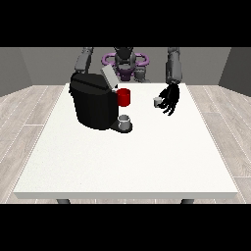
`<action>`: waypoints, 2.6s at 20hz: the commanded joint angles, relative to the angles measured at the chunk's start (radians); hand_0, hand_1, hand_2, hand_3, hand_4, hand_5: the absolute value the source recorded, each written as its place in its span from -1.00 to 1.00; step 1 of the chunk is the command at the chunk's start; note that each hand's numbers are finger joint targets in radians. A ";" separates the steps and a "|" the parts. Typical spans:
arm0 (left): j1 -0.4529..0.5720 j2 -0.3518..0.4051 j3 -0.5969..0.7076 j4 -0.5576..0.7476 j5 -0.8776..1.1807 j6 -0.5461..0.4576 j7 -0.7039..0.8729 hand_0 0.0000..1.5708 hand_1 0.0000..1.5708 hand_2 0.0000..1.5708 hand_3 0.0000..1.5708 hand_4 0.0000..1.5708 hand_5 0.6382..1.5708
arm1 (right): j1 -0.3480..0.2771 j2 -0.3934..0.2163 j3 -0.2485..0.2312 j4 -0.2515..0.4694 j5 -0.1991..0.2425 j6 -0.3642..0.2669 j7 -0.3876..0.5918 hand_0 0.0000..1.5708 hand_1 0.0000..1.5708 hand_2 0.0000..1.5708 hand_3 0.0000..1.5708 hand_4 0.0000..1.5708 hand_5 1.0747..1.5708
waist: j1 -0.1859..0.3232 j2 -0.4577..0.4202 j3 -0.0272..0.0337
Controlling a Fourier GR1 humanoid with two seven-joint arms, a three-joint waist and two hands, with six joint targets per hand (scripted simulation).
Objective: Insert the coffee pod into the coffee machine and close the lid
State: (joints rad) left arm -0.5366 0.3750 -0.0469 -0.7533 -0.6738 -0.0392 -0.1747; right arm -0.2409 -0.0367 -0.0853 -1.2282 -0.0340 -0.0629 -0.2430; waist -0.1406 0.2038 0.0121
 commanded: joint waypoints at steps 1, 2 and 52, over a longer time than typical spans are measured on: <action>0.022 -0.045 -0.011 0.064 -0.003 -0.017 -0.038 0.70 0.70 0.70 0.50 -0.91 1.00 | 0.017 -0.001 0.005 -0.023 -0.009 0.008 0.020 -1.00 -1.00 -1.00 -1.00 -0.49 1.00 | -0.019 -0.014 -0.0125; 0.028 -0.091 -0.041 0.031 -0.027 0.002 -0.003 0.60 0.60 0.67 0.54 -0.92 1.00 | 0.013 -0.016 -0.013 0.026 -0.010 0.010 0.013 -1.00 -1.00 -1.00 -1.00 -0.47 1.00 | 0.008 -0.032 -0.0121; -0.391 -0.154 0.178 -0.108 0.122 -0.186 0.188 0.72 0.72 0.78 0.68 -0.22 1.00 | -0.011 -0.105 -0.044 0.185 -0.056 0.159 -0.152 -1.00 -1.00 -1.00 -1.00 -0.83 1.00 | -0.028 -0.033 -0.0117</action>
State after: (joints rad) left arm -0.8893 0.2395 0.1197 -0.8664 -0.5503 -0.2722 -0.0019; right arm -0.2340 -0.1312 -0.1363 -1.0658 -0.0979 0.0624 -0.3287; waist -0.1595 0.1069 0.0000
